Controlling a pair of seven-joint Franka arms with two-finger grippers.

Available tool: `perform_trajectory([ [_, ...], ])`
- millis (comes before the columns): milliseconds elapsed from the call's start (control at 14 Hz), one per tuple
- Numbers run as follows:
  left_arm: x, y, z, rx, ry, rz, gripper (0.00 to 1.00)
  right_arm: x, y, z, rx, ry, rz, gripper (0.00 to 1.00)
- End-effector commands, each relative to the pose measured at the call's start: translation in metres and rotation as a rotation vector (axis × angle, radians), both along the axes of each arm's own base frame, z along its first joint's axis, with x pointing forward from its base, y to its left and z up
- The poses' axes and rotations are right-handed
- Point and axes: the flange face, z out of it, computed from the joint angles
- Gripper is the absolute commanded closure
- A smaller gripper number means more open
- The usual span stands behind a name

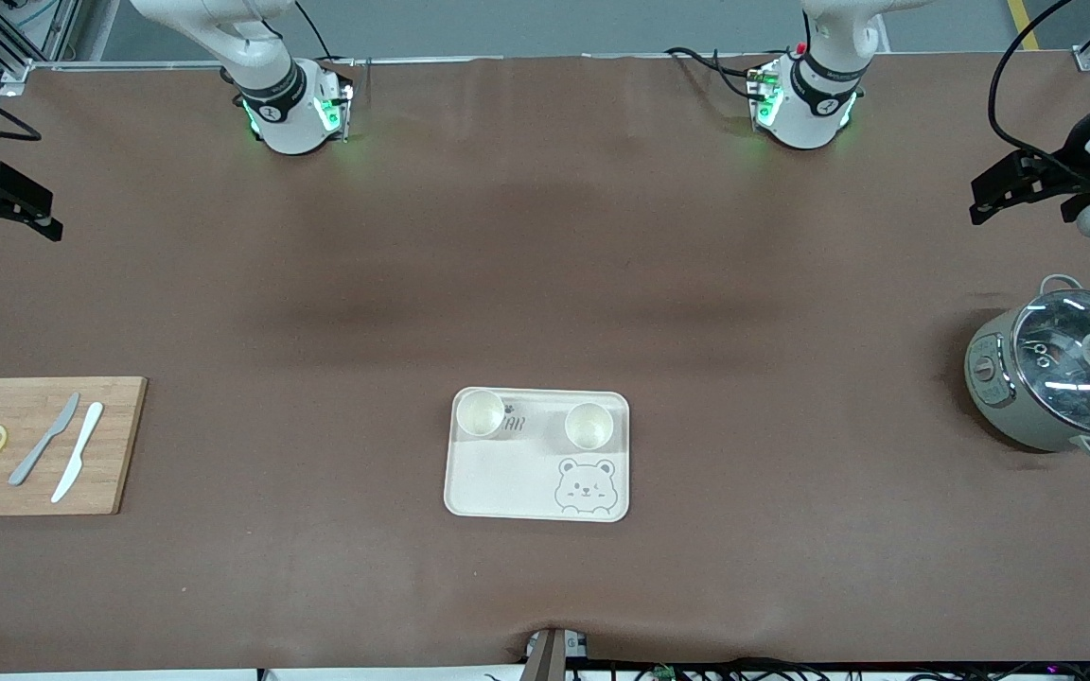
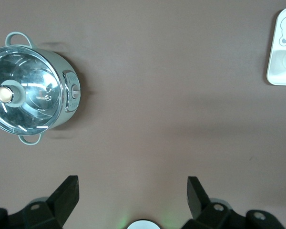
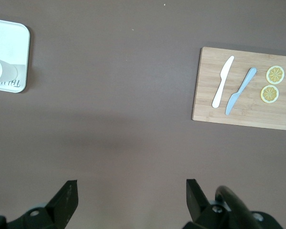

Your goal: Place white IKEA cup upright on tray with both arms

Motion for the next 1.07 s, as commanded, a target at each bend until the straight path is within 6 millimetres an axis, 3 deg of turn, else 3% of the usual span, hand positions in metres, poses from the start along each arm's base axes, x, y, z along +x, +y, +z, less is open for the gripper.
perform_trajectory([
  [0, 0.000, 0.003, 0.009, 0.019, -0.015, 0.000, 0.00, -0.001, -0.003, 0.002, -0.022, 0.004, 0.003, 0.00],
  [786, 0.001, 0.008, 0.008, 0.017, -0.013, 0.010, 0.00, -0.001, -0.005, 0.002, -0.018, 0.006, -0.003, 0.00],
  [857, 0.001, 0.008, 0.008, 0.017, -0.013, 0.012, 0.00, -0.001, 0.005, 0.002, -0.016, 0.004, 0.012, 0.00],
  [929, 0.001, 0.008, 0.008, 0.017, -0.013, 0.013, 0.00, -0.001, 0.041, 0.004, -0.033, -0.002, 0.048, 0.00],
  [1000, 0.001, 0.009, 0.009, 0.015, -0.015, 0.013, 0.00, -0.001, 0.050, 0.004, -0.045, -0.004, 0.000, 0.00],
])
